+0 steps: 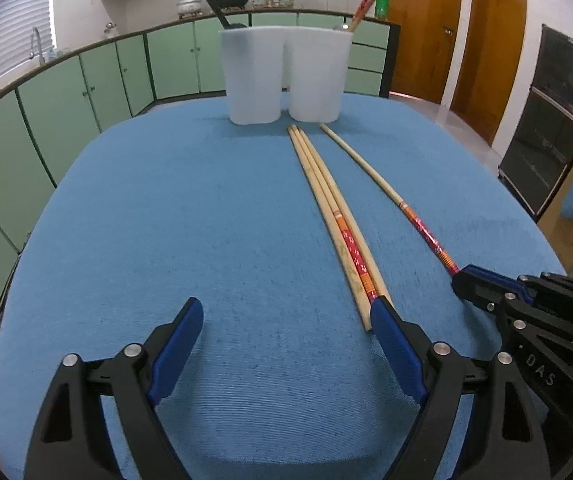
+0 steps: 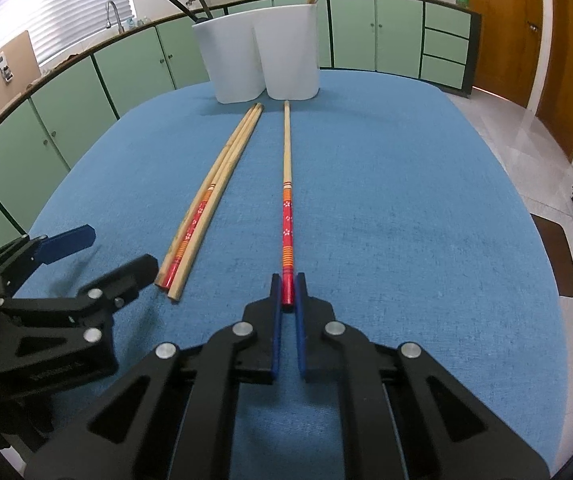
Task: Organize utensils
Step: 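Grasp a red-patterned chopstick by its end with the right tool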
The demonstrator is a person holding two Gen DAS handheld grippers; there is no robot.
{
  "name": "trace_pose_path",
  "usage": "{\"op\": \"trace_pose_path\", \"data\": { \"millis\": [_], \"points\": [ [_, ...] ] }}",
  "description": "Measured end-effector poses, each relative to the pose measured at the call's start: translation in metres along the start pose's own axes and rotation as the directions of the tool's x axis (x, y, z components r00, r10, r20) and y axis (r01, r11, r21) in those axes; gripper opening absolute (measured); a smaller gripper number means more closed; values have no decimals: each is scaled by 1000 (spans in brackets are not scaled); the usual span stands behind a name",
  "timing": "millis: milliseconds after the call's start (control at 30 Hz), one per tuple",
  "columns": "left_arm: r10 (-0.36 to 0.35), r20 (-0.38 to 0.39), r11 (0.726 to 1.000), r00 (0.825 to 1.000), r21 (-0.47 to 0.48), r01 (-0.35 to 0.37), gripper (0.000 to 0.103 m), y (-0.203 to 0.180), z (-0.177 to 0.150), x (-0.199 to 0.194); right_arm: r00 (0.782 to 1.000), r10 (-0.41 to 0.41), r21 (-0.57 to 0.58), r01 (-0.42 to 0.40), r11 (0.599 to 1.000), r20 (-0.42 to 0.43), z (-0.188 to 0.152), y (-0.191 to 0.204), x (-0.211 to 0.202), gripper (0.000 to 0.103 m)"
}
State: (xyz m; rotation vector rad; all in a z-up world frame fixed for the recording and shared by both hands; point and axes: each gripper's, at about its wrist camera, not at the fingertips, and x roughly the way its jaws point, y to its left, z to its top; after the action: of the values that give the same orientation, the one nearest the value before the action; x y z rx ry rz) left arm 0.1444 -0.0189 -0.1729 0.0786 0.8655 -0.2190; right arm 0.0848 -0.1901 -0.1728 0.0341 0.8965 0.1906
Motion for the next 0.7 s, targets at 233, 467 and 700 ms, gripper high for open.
{"op": "trace_pose_path", "data": {
  "millis": [233,467,700],
  "points": [
    [-9,-29,1000,1000,6,9,86,-3,0,4,1000,12,11,-12,1000,-1,1,-2,0,5],
    [17,-27,996,1000,-83,-19,86,20,-2,1,1000,23,21,-23,1000,-1,1,-5,-1,5],
    [-5,1,998,1000,-56,5,86,14,-4,-6,1000,29,26,-29,999,-2,1,-5,-1,6]
  ]
}}
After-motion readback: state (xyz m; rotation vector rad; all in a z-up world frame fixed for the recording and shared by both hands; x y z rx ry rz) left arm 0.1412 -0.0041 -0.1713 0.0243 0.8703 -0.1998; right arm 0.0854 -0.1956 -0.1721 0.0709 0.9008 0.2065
